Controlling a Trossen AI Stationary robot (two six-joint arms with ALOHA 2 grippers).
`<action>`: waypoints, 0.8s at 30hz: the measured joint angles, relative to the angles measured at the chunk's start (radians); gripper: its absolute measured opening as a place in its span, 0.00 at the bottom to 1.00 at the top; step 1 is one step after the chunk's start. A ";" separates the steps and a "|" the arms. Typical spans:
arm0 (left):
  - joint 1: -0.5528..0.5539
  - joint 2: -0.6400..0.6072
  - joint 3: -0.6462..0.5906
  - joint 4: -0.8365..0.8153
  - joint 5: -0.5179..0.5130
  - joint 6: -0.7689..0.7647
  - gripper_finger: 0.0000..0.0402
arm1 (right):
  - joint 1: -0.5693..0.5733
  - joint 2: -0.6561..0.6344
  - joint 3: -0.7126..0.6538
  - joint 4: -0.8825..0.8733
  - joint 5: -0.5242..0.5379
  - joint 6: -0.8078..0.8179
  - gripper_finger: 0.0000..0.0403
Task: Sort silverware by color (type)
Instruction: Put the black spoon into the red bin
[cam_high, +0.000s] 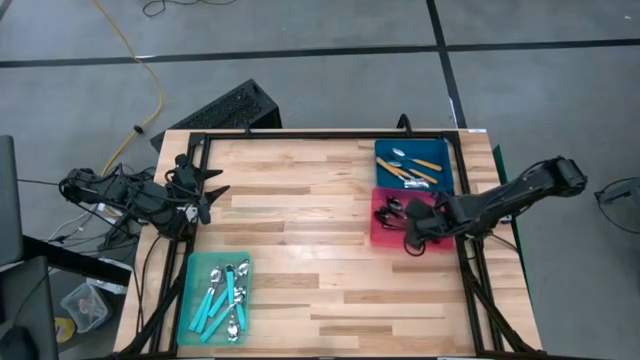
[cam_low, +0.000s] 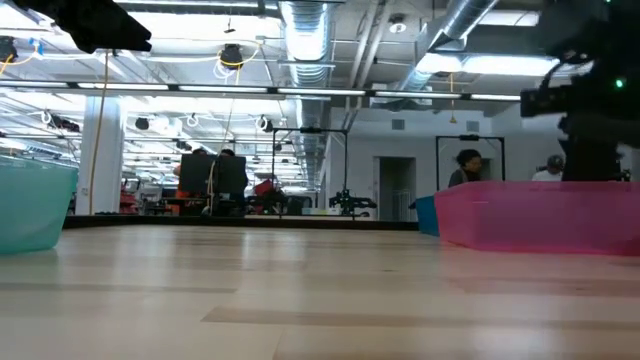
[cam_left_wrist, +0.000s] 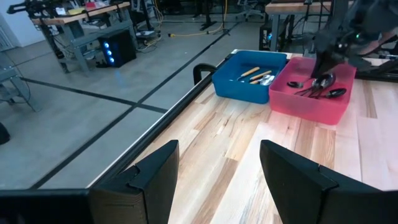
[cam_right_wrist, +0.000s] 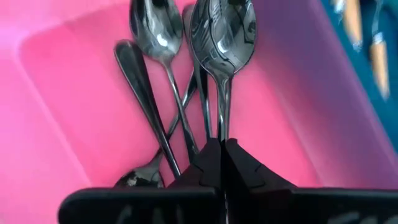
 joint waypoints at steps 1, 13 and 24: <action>0.000 0.000 0.000 0.000 0.000 0.000 0.53 | 0.000 0.000 -0.017 0.016 -0.001 0.003 0.06; 0.000 0.000 0.000 0.000 0.000 0.000 0.53 | -0.011 0.001 -0.131 0.138 0.000 0.045 0.13; 0.000 0.000 0.000 0.000 0.000 0.000 0.53 | -0.043 0.001 -0.139 0.152 0.000 0.055 0.24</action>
